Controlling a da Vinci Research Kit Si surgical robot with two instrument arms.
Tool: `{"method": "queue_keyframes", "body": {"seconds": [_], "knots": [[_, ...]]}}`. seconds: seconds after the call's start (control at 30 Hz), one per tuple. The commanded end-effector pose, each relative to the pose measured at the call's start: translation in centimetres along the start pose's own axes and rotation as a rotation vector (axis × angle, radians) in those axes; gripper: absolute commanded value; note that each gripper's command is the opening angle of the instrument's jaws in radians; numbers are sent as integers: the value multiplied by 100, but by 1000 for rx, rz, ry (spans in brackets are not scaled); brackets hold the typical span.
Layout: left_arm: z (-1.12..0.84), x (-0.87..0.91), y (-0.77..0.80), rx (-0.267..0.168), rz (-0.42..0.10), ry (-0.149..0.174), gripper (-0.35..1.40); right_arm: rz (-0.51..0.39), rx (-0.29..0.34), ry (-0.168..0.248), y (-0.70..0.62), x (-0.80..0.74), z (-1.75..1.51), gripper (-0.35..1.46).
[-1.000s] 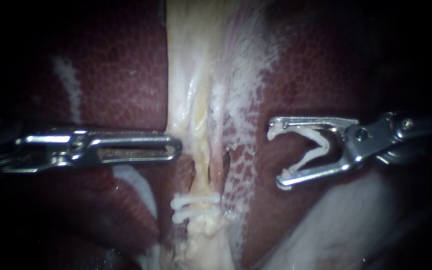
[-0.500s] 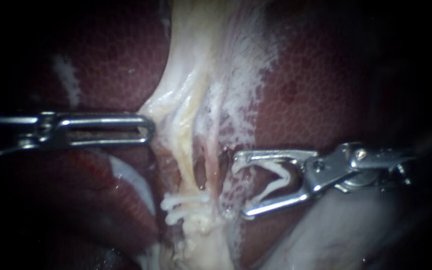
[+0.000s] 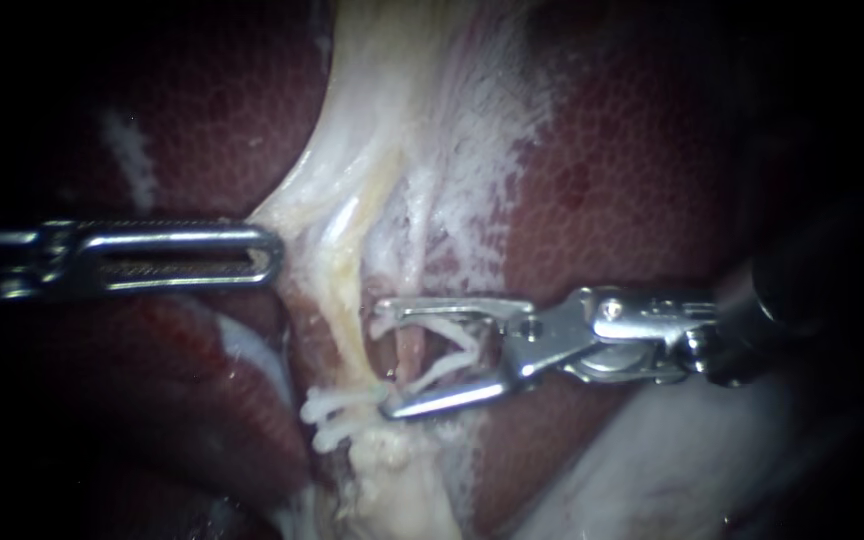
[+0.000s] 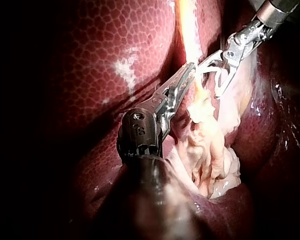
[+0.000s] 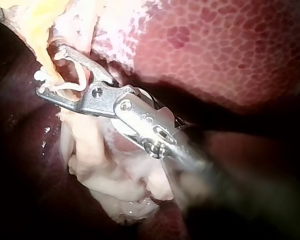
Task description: Clipping third clip left tube
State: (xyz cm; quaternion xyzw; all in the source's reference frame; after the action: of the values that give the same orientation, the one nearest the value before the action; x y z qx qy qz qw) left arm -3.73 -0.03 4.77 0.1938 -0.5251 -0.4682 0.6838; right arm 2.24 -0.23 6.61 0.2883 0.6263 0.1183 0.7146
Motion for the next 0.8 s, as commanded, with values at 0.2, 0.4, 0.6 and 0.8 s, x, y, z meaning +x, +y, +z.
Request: {"method": "queue_keyframes", "body": {"seconds": [0.2, 0.4, 0.6, 0.8], "knots": [[-1, 0, -1, 0, 0, 0, -35, 0, 6, 1, 4, 2, 14, 60], [-1, 0, -2, -1, 0, 0, -35, -1, 29, 1, 4, 2, 23, 60], [-1, 0, -1, 0, 1, 0, -35, 54, 68, 4, -9, 7, 26, 59], [-1, 1, -1, 0, 1, 0, -35, 89, 137, 3, -26, 14, 32, 54]]}}
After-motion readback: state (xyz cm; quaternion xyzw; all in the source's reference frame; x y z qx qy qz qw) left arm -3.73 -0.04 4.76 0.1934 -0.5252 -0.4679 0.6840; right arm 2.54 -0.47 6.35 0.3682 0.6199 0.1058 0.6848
